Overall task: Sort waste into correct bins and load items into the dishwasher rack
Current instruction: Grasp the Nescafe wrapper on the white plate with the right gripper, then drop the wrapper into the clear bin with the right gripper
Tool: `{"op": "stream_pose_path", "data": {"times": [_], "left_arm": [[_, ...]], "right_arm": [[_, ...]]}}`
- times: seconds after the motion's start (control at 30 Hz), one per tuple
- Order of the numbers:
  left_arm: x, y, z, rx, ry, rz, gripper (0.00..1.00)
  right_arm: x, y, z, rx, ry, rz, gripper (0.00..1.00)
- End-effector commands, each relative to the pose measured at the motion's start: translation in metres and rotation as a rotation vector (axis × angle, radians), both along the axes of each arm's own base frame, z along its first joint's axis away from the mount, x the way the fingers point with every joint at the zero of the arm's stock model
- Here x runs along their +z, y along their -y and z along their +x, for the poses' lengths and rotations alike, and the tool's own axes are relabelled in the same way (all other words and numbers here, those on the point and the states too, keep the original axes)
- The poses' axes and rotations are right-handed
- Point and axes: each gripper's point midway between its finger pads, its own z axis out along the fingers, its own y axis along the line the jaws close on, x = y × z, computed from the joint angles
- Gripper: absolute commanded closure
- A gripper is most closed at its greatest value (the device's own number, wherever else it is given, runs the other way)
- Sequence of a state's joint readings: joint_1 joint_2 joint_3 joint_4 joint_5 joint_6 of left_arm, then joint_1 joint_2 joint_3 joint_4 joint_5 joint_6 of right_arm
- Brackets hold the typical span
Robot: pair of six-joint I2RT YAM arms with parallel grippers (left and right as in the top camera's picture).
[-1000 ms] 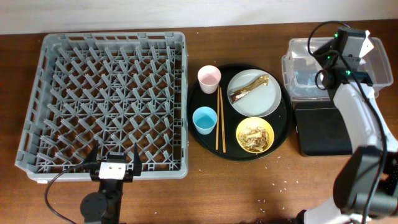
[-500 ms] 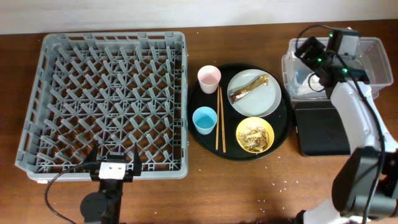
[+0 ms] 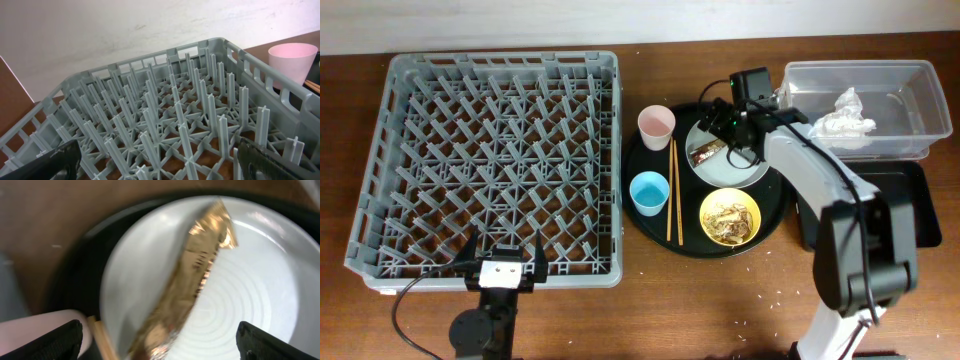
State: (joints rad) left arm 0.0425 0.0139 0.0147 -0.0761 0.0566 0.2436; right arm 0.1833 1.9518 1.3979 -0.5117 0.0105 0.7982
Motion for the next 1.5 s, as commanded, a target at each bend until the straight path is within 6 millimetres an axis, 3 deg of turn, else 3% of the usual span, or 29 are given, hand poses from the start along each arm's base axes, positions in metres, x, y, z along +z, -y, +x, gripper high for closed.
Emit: {"op": "stream_pose_path", "data": {"times": [0.0,0.07,0.3,0.37,0.4,0.53,0.6,0.67,0.77,0.87,0.9,0.97,1.07,1.17,1.23,1.27,1.33,1.37,1.47], "left_arm": [[-0.002,0.000,0.000,-0.002,0.000,0.004,0.01],[-0.002,0.000,0.000,-0.002,0.000,0.004,0.01],[-0.002,0.000,0.000,-0.002,0.000,0.004,0.01],[-0.002,0.000,0.000,-0.002,0.000,0.004,0.01],[-0.002,0.000,0.000,-0.002,0.000,0.004,0.01],[-0.002,0.000,0.000,-0.002,0.000,0.004,0.01],[-0.002,0.000,0.000,-0.002,0.000,0.004,0.01],[-0.002,0.000,0.000,-0.002,0.000,0.004,0.01],[-0.002,0.000,0.000,-0.002,0.000,0.004,0.01],[-0.002,0.000,0.000,-0.002,0.000,0.004,0.01],[-0.002,0.000,0.000,-0.002,0.000,0.004,0.01],[-0.002,0.000,0.000,-0.002,0.000,0.004,0.01],[-0.002,0.000,0.000,-0.002,0.000,0.004,0.01],[-0.002,0.000,0.000,-0.002,0.000,0.004,0.01],[-0.002,0.000,0.000,-0.002,0.000,0.004,0.01],[-0.002,0.000,0.000,-0.002,0.000,0.004,0.01],[-0.002,0.000,0.000,-0.002,0.000,0.004,0.01],[-0.002,0.000,0.000,-0.002,0.000,0.004,0.01],[-0.002,0.000,0.000,-0.002,0.000,0.004,0.01]], "right_arm": [[-0.019,0.003,0.001,-0.062,-0.040,0.003,0.15],[-0.029,0.003,0.001,-0.061,-0.053,0.001,0.33],[-0.050,0.003,0.002,-0.061,-0.080,-0.006,0.82],[-0.052,0.003,0.002,-0.054,-0.082,-0.010,0.95],[-0.052,0.003,0.002,-0.050,-0.082,-0.012,0.96],[-0.035,-0.002,0.011,0.013,-0.040,0.002,0.96],[-0.003,-0.003,0.020,0.068,0.008,0.028,0.96],[0.027,0.008,0.024,0.047,0.044,0.033,0.96],[0.092,0.043,0.029,0.015,0.154,0.015,0.96],[0.134,0.097,0.027,-0.097,0.238,0.006,0.96],[0.139,0.113,0.025,-0.131,0.250,0.003,0.96],[0.140,0.145,0.022,-0.202,0.254,0.000,0.96],[0.124,0.195,0.018,-0.340,0.226,0.003,0.96],[0.104,0.225,0.031,-0.391,0.241,-0.007,0.96],[0.092,0.234,0.039,-0.403,0.250,-0.009,0.95],[0.087,0.237,0.042,-0.401,0.251,-0.013,0.87],[0.082,0.238,0.046,-0.388,0.252,-0.020,0.53],[0.083,0.238,0.047,-0.364,0.256,-0.034,0.41],[0.102,0.229,0.047,-0.266,0.293,-0.050,0.22]]}}
